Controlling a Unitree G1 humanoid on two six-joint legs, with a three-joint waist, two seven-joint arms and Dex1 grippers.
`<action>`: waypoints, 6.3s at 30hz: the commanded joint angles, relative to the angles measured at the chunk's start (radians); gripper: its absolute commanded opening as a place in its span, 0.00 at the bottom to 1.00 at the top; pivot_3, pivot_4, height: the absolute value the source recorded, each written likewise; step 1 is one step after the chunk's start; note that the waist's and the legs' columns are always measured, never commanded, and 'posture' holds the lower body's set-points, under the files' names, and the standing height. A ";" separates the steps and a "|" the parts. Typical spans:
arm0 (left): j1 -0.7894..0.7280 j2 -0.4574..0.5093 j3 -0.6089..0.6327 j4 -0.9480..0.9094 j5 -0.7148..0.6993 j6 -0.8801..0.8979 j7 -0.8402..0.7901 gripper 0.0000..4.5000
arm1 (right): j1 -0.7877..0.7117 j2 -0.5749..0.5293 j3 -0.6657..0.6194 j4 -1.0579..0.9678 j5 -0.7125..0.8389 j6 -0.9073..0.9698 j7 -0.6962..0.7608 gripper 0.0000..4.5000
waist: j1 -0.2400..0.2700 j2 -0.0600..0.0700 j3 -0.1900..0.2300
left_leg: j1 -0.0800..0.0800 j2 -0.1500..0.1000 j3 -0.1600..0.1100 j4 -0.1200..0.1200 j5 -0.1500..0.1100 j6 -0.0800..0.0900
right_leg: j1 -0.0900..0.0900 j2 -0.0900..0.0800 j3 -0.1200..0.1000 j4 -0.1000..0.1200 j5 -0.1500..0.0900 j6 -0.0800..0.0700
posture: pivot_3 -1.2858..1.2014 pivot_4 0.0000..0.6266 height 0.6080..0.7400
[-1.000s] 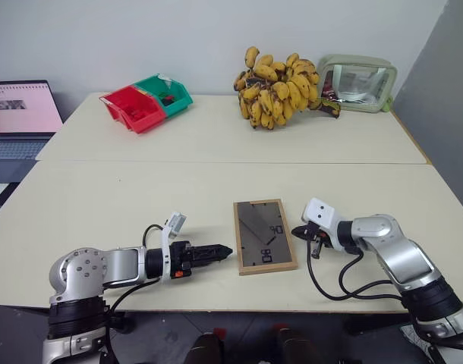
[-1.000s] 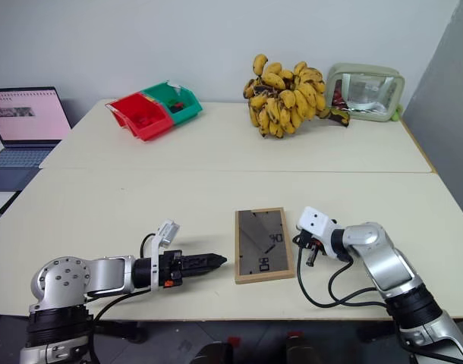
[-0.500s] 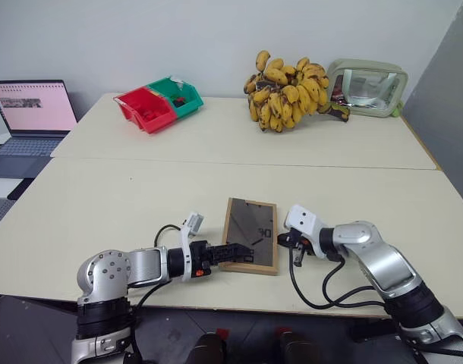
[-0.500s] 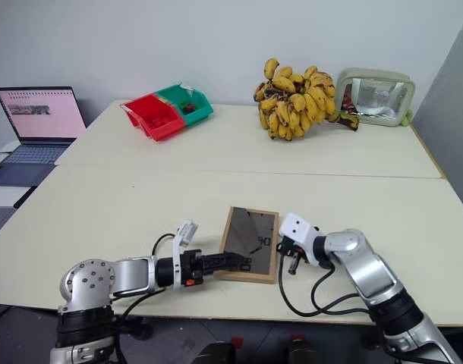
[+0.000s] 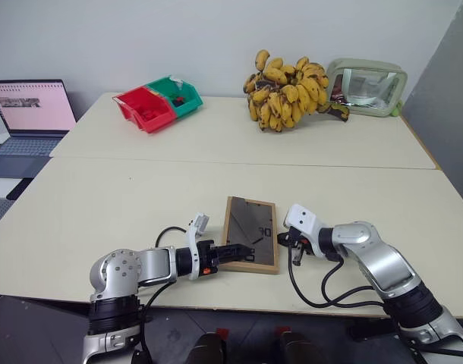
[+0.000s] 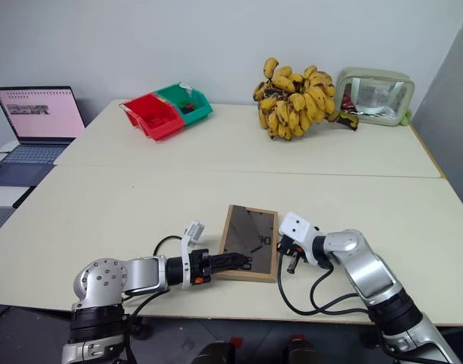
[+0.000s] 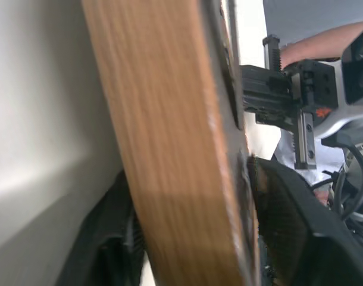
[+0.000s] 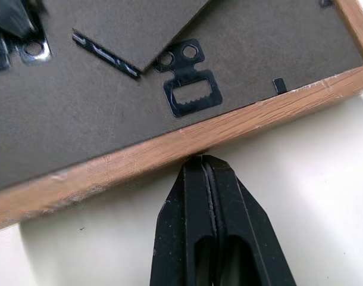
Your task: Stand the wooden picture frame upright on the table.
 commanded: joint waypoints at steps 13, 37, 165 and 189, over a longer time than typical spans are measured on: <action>-0.141 0.032 0.047 -0.102 -0.006 -0.170 -0.025 0.27 | -0.233 -0.077 -0.372 0.156 0.310 0.237 0.071 0.24 | -0.009 -0.005 0.005 | -0.002 0.001 0.001 0.000 0.000 0.000 | -0.003 0.001 0.001 0.000 0.003 -0.004 | 0.52 0.24 1.00; -0.171 0.139 0.031 -0.206 0.025 -0.420 -0.108 0.27 | -0.637 0.213 -0.308 0.425 0.488 0.124 0.120 1.00 | -0.013 -0.004 0.008 | -0.012 0.003 0.002 -0.001 0.000 0.000 | -0.015 0.003 0.001 0.001 0.004 -0.005 | 0.52 0.24 1.00; 0.332 0.495 0.073 -0.622 -0.090 -0.653 0.149 1.00 | -0.666 0.331 -0.294 1.344 0.209 -0.550 0.397 0.29 | -0.022 -0.005 0.009 | -0.004 0.002 0.005 0.002 0.000 0.001 | -0.008 0.004 0.004 0.006 0.005 -0.007 | 0.52 0.24 1.00; 0.283 0.573 0.081 -0.488 0.037 -0.649 -0.017 1.00 | -0.316 0.032 -0.249 0.831 0.036 -0.568 0.432 0.99 | 0.000 -0.004 0.009 | -0.004 0.002 0.002 0.002 0.000 0.001 | -0.005 0.005 0.001 0.002 0.004 -0.006 | 0.52 0.24 1.00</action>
